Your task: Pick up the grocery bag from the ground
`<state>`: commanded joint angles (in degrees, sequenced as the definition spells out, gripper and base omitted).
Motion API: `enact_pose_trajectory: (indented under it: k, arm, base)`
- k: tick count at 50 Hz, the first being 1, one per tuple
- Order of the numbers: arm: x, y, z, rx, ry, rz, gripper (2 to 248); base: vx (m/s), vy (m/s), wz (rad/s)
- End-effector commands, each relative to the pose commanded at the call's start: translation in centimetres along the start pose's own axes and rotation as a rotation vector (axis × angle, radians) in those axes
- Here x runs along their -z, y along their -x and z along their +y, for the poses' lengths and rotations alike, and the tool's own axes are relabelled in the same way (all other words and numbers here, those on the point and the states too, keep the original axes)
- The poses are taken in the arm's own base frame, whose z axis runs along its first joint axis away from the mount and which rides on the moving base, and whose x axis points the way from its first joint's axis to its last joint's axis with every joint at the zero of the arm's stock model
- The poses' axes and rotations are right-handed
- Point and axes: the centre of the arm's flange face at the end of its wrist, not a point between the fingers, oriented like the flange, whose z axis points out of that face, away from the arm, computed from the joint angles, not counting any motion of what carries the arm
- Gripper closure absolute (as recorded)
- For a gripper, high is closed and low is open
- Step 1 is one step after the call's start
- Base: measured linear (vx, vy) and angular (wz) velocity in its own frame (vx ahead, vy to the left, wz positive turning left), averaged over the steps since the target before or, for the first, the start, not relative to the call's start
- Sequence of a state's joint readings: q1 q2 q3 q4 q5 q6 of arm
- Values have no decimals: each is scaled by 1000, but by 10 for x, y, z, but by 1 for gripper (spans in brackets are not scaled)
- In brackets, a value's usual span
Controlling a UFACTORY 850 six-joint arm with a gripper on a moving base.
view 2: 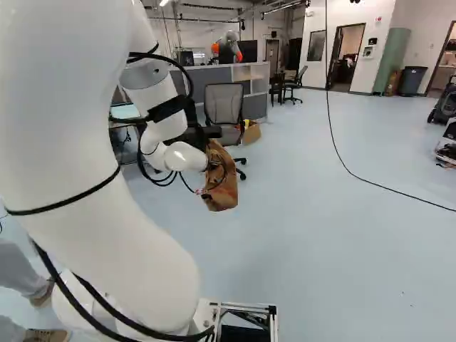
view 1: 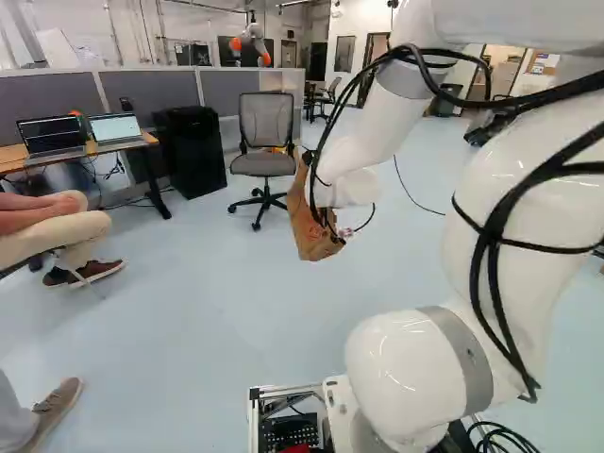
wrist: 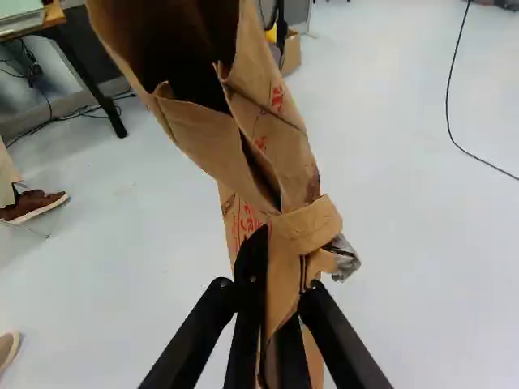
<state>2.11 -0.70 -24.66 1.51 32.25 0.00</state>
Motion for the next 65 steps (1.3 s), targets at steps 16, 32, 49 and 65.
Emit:
enact_pose_trajectory:
  k: [16, 32, 49, 65]
  arm:
    - [36, 24, 5, 1, 6, 95, 231]
    - [63, 46, 9, 2, 11, 168, 231]
    - [82, 63, 11, 3, 14, 222, 231]
    - [91, 72, 11, 4, 16, 251, 231]
  base:
    - [0, 0, 0]
    - [0, 0, 0]
    - [0, 0, 0]
    - [0, 0, 0]
